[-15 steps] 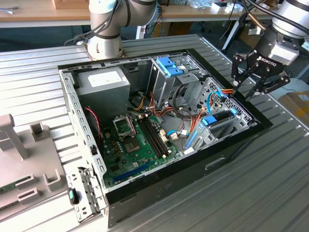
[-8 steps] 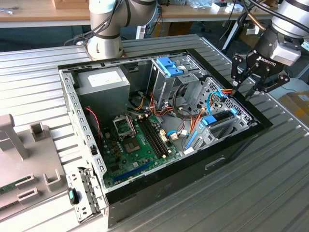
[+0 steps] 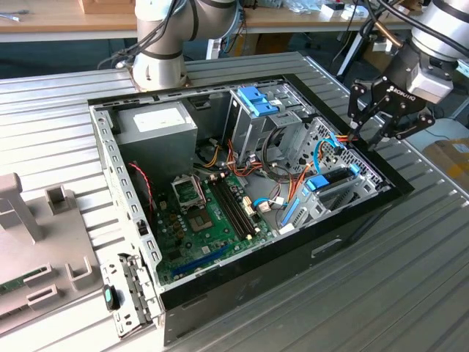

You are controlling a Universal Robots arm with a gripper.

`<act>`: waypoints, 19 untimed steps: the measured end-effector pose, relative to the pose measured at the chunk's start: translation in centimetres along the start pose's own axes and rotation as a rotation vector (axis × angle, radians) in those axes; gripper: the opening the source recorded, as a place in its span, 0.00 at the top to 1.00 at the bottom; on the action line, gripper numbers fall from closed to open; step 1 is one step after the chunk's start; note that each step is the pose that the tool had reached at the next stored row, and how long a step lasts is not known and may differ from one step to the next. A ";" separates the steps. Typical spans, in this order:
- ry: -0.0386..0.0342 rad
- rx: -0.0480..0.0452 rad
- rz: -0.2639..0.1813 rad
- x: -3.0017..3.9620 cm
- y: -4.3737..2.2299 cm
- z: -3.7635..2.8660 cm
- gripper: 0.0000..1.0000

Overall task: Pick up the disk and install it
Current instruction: 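Insert the first disk wire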

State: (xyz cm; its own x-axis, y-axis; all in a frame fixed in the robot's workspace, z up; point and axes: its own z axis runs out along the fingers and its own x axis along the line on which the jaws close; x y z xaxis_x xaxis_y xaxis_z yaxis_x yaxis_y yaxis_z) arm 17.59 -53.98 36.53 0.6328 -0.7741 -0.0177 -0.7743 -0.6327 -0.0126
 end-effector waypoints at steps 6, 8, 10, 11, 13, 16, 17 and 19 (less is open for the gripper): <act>-0.0008 -0.0008 -0.051 0.08 -0.45 0.02 0.56; -0.0008 -0.0008 -0.051 0.12 -0.56 0.02 0.56; -0.0010 -0.0006 -0.051 0.13 -0.57 0.18 0.56; -0.0009 -0.0007 -0.051 0.15 -0.59 0.25 0.56; -0.0008 -0.0008 -0.051 0.24 -0.72 0.28 0.56; -0.0009 -0.0007 -0.052 0.28 -0.77 0.28 0.56; -0.0009 -0.0008 -0.052 0.28 -0.77 0.28 0.56; -0.0009 -0.0008 -0.053 0.28 -0.77 0.29 0.64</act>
State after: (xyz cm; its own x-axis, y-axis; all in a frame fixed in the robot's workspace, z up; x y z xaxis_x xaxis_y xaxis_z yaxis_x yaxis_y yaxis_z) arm 18.36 -53.70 36.25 0.6728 -0.7396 -0.0179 -0.7398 -0.6727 -0.0128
